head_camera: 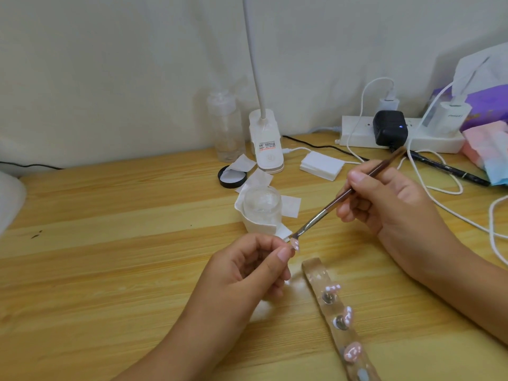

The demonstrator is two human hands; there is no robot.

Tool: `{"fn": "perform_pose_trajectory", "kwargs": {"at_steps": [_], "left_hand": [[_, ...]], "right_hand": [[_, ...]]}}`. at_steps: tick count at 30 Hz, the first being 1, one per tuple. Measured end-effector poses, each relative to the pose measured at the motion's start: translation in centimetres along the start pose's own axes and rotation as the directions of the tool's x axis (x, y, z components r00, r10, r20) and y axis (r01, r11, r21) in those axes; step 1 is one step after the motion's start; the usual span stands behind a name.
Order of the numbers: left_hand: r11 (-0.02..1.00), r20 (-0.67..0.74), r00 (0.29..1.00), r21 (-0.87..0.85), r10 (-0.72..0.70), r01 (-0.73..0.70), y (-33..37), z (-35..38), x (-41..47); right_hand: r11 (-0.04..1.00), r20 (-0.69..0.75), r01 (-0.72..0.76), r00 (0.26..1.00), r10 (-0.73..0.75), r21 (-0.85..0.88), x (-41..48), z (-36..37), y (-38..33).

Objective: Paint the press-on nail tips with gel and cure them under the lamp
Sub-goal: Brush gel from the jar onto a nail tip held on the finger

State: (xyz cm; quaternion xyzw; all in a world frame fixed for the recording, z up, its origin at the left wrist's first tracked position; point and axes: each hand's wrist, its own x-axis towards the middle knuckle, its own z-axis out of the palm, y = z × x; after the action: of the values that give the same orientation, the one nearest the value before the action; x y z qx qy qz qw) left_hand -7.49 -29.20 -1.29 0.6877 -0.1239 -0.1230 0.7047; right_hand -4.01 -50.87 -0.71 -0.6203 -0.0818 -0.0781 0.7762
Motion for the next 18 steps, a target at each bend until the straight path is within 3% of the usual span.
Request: {"fn": "perform_pose_trajectory", "kwargs": {"at_steps": [4,13,18], "left_hand": [[0.997,-0.003,0.997,0.004,0.074,-0.074,0.23,0.11,-0.06],[0.999,-0.03,1.0,-0.045,0.008,-0.009,0.23,0.05,0.03],[0.998,-0.025,0.999,-0.05,0.025,-0.026,0.0,0.02,0.04]], "right_hand": [[0.999,-0.089,0.005,0.996,-0.001,0.048,0.41,-0.45,0.1],[0.971,-0.082,-0.053,0.994,0.074,0.234,0.92,-0.49,-0.24],[0.981,0.008,-0.052,0.999,0.052,0.185,0.47,-0.21,-0.36]]}}
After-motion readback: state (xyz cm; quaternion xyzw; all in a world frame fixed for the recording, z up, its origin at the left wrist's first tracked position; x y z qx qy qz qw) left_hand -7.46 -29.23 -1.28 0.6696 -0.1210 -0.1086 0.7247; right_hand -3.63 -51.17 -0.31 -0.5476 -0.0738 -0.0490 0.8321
